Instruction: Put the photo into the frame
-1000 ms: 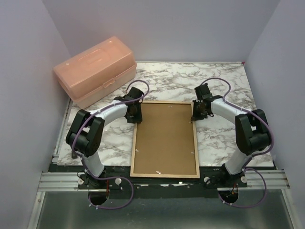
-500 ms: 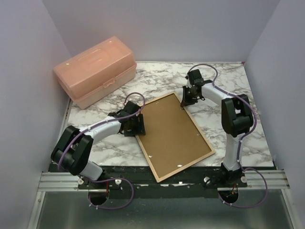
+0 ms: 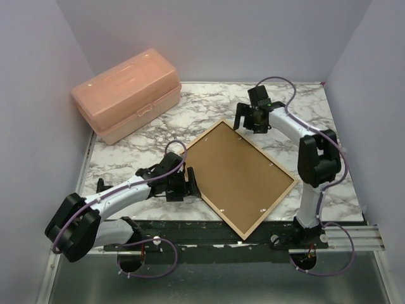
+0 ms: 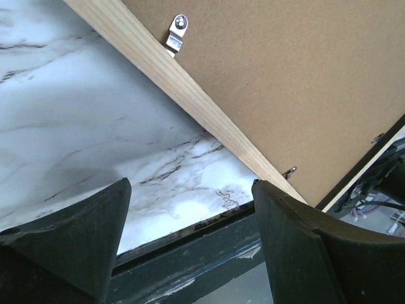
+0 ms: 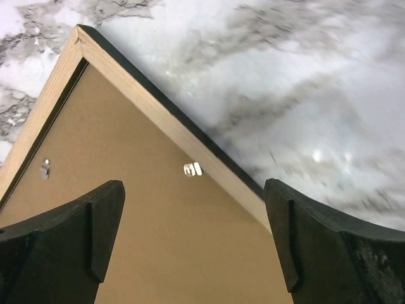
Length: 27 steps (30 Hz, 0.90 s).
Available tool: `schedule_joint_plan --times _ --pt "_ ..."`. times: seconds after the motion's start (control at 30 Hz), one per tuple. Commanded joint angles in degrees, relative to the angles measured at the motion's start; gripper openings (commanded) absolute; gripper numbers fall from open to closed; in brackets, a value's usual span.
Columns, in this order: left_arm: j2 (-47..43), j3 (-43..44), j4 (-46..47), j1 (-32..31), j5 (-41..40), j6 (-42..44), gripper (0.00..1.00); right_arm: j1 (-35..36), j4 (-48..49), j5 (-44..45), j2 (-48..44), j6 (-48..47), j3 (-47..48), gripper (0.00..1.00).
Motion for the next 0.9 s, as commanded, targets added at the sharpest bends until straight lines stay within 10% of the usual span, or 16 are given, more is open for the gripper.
schedule_joint_plan --times 0.0,0.5,0.87 --pt "-7.3 0.4 -5.5 0.0 -6.2 -0.4 0.82 -0.1 -2.5 7.2 -14.0 5.4 -6.5 0.99" --pt "-14.3 12.6 -11.8 1.3 -15.3 6.6 0.84 -0.4 -16.9 11.6 -49.1 27.8 -38.6 0.92" --pt "-9.4 16.4 -10.2 2.1 -10.9 6.9 0.84 -0.5 -22.8 9.8 -46.0 36.2 -48.2 0.95"
